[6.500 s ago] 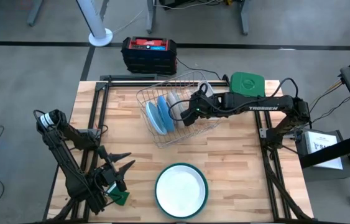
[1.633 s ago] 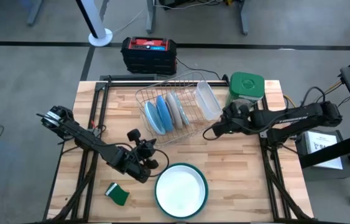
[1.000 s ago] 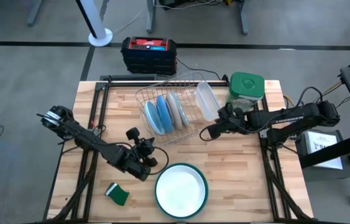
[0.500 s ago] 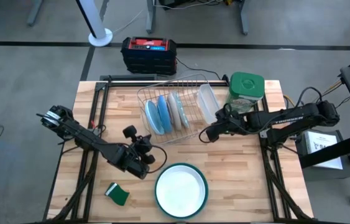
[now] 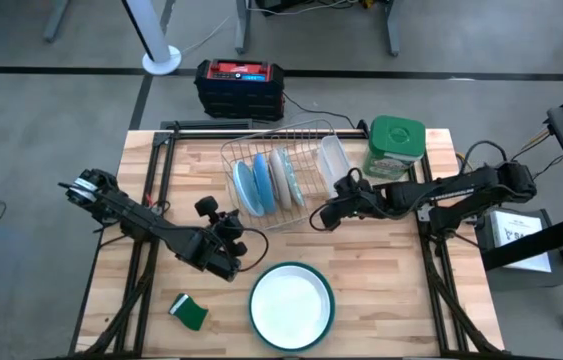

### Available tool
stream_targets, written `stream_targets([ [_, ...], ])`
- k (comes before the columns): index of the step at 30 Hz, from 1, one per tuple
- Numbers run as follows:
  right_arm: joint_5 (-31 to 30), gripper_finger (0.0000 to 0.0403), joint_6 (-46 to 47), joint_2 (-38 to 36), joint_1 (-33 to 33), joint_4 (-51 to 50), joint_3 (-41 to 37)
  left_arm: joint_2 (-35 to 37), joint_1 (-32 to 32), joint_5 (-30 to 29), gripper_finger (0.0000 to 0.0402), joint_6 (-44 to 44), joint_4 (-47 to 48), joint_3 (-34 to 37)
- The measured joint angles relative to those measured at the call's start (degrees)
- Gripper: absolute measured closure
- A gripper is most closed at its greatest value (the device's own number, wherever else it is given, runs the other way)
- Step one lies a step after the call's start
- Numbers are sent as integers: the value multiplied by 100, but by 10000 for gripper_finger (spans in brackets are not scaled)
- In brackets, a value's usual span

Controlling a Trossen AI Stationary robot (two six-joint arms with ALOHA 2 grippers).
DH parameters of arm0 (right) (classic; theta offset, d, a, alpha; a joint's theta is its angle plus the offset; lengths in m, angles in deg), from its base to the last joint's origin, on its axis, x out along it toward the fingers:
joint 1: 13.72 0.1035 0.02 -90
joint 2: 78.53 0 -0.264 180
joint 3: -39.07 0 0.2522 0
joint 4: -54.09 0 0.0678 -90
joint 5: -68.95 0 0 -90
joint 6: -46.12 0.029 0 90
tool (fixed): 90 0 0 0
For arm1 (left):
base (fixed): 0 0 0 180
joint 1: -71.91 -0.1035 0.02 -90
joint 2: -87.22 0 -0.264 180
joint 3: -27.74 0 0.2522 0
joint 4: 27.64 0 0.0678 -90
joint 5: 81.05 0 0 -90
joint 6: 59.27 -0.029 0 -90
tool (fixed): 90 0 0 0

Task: Sort dishes
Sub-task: Adjust the dish rack

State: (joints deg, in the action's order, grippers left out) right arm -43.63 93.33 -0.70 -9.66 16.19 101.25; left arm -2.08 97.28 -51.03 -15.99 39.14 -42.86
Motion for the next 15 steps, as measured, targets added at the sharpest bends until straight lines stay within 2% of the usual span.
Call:
stream_targets([
  [6, 80, 403, -164, 61, 0, 361, 8, -7, -64, -183, 401, -49, 177, 16],
  [12, 85, 403, -464, -100, 10, 206, 127, 107, 67, -280, 402, -44, 623, -240],
  [15, -44, 403, -608, -336, 11, -202, 346, 196, 291, -263, 402, -86, 682, -431],
])
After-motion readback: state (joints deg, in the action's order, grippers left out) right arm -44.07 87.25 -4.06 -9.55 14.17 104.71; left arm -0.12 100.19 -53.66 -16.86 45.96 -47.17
